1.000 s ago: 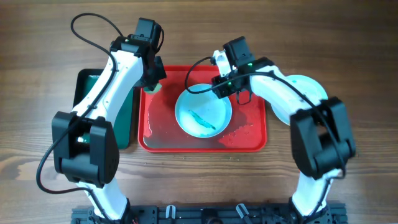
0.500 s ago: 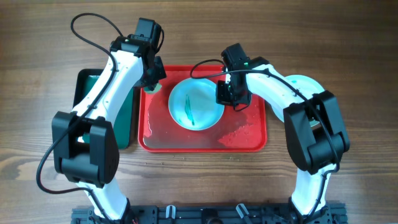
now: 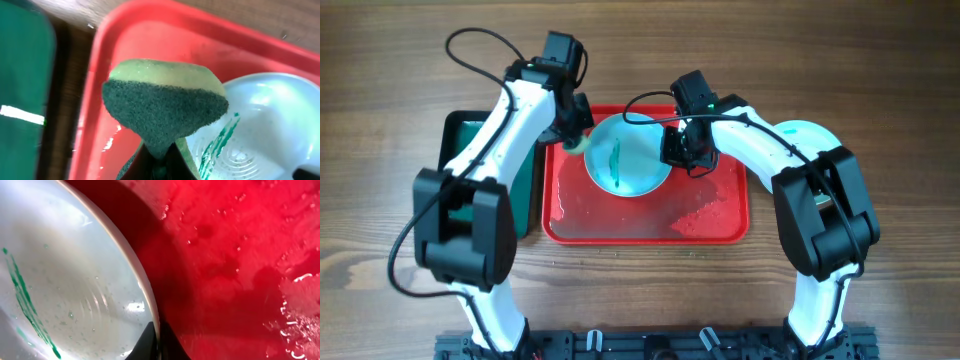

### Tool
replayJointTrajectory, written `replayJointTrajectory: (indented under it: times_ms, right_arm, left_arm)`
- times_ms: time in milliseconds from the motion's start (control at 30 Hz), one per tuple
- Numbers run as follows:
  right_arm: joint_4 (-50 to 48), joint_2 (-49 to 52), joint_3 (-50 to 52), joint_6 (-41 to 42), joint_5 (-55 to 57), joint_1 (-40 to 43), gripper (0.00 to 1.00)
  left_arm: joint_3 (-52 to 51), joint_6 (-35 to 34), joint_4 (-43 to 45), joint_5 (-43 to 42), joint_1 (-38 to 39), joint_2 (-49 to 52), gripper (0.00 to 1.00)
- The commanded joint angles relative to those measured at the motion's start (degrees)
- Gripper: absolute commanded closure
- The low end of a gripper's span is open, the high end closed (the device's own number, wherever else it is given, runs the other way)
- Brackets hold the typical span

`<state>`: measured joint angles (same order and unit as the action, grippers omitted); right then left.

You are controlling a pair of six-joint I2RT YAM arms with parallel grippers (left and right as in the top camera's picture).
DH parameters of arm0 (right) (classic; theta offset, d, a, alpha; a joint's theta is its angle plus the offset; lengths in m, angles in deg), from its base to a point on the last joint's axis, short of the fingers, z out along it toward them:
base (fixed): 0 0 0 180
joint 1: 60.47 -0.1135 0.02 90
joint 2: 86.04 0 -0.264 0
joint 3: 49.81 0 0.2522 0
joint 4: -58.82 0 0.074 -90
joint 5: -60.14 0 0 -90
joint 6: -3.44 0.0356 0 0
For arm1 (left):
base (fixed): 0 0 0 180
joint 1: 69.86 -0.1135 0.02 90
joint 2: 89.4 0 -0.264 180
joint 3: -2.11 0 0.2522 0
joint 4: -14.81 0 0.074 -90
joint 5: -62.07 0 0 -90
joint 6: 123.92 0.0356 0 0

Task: Clean dirty plates on tray and stack at the side
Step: 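Scrub the last teal-rimmed plate with the left sponge while right holds rim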

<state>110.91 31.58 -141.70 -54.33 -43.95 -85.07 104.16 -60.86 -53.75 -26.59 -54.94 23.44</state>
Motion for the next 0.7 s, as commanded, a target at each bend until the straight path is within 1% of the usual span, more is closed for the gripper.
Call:
replayJointTrajectory:
  times_ms: [0,67,200,367,567,633,667]
  right_arm:
    - [-1.7,1.1,1.9,-3.5,2.0,0.0,0.96]
    - [-1.9,1.3,2.3,-3.7,2.0,0.0,0.96]
    - [-2.3,1.3,2.5,-3.8,2.0,0.0,0.96]
    - [-2.3,1.3,2.5,-3.8,2.0,0.0,0.96]
    - [-2.5,1.3,2.5,-3.8,2.0,0.0,0.96]
    - [-2.7,1.3,2.5,-3.7,2.0,0.0,0.96]
    - [-2.7,1.3,2.4,-3.8,2.0,0.0,0.96]
  left_arm:
    - [-2.1,3.4,2.1,-3.2,3.1,2.3,0.96]
    - [-3.1,7.4,3.0,-3.5,5.1,2.9,0.96]
    - [-3.3,11.4,2.5,-3.3,7.4,4.6,0.96]
    - [-3.5,11.9,2.4,-2.4,7.3,5.6,0.96]
    - [-4.8,15.2,2.9,-1.8,8.1,5.7,0.96]
    - [-5.8,15.8,4.9,-3.2,9.4,6.0,0.96]
    - [-6.3,16.3,6.0,-5.6,9.9,6.2,0.96]
